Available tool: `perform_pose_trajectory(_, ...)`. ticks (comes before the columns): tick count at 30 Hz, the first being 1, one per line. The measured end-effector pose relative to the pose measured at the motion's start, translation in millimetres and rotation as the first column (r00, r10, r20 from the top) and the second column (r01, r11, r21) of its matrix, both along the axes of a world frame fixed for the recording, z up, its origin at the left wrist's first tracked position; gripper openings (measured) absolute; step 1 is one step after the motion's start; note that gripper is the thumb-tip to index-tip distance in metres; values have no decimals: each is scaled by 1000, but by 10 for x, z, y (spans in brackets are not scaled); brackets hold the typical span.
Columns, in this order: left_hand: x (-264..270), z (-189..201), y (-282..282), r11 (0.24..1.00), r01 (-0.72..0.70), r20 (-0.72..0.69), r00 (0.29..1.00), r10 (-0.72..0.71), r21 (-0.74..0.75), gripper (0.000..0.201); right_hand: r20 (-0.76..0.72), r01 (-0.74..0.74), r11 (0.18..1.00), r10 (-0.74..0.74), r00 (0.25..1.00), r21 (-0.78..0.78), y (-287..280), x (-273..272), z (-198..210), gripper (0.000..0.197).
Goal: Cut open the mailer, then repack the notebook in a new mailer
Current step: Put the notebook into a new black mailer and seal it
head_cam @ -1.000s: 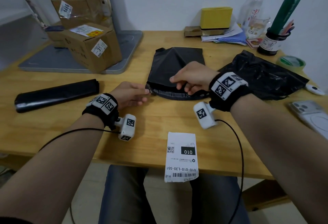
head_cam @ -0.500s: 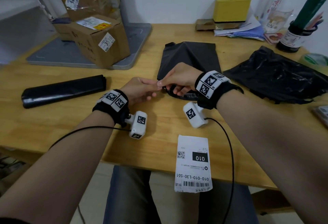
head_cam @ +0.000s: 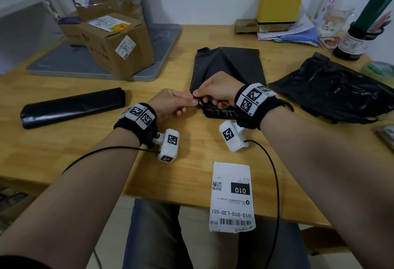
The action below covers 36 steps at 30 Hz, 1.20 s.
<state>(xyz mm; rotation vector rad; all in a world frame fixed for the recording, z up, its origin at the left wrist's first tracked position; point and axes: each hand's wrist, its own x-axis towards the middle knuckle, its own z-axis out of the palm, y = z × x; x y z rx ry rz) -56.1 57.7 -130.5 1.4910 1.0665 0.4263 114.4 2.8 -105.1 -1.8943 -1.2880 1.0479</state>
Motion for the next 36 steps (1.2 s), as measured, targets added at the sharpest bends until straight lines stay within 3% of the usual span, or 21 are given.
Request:
perform_pose_trajectory(10, -9, -12, -1, 998, -29, 28, 999, 31, -48, 11, -99, 117, 992, -113, 989, 44, -132, 72, 11, 18)
perform_pose_trajectory(15, -70, -9, 17, 983, -88, 89, 991, 103, -158, 3, -298, 270, 957, -228, 927, 107, -274, 205, 31, 15)
perform_pose_trajectory(17, -91, -9, 21, 975, -115, 105, 985, 137, -191, 6, -447, 339, 932, -250, 859, 130, -327, 262, 47, 17)
perform_pose_trajectory(20, -86, 10, -14, 976, -130, 84, 986, 147, -177, 6, -680, 439, 887, -232, 695, 145, -390, 345, 72, 13)
perform_pose_trajectory(24, -64, 26, -42, 977, -147, 60, 986, 157, -155, 8, -815, 459, 871, -133, 565, 176, -501, 448, 104, 15)
perform_pose_trajectory(27, -58, 28, -55, 976, -160, 59, 984, 170, -150, 10, -901, 529, 838, -123, 416, 130, -612, 480, 170, 20)
perform_pose_trajectory(28, -56, 29, -62, 975, -164, 57, 983, 174, -147, 11, -893, 541, 833, -152, 424, 116, -649, 489, 200, 21)
perform_pose_trajectory(29, -51, 31, -69, 975, -167, 55, 983, 177, -144, 12, -850, 535, 837, -196, 490, 115, -683, 507, 225, 21)
perform_pose_trajectory(30, -49, 33, -78, 976, -170, 51, 983, 178, -139, 12, -752, 515, 847, -256, 608, 129, -711, 529, 246, 21)
perform_pose_trajectory(32, -43, 34, -91, 975, -181, 41, 981, 188, -128, 12, -390, 434, 886, -347, 853, 160, -784, 559, 295, 16)
perform_pose_trajectory(33, -36, 34, -97, 974, -190, 35, 980, 196, -122, 12, -187, 384, 909, -354, 916, 159, -821, 578, 307, 16)
perform_pose_trajectory(36, -14, 27, -116, 968, -226, 27, 973, 230, -106, 9, 236, 231, 971, -241, 942, 68, -906, 682, 284, 37)
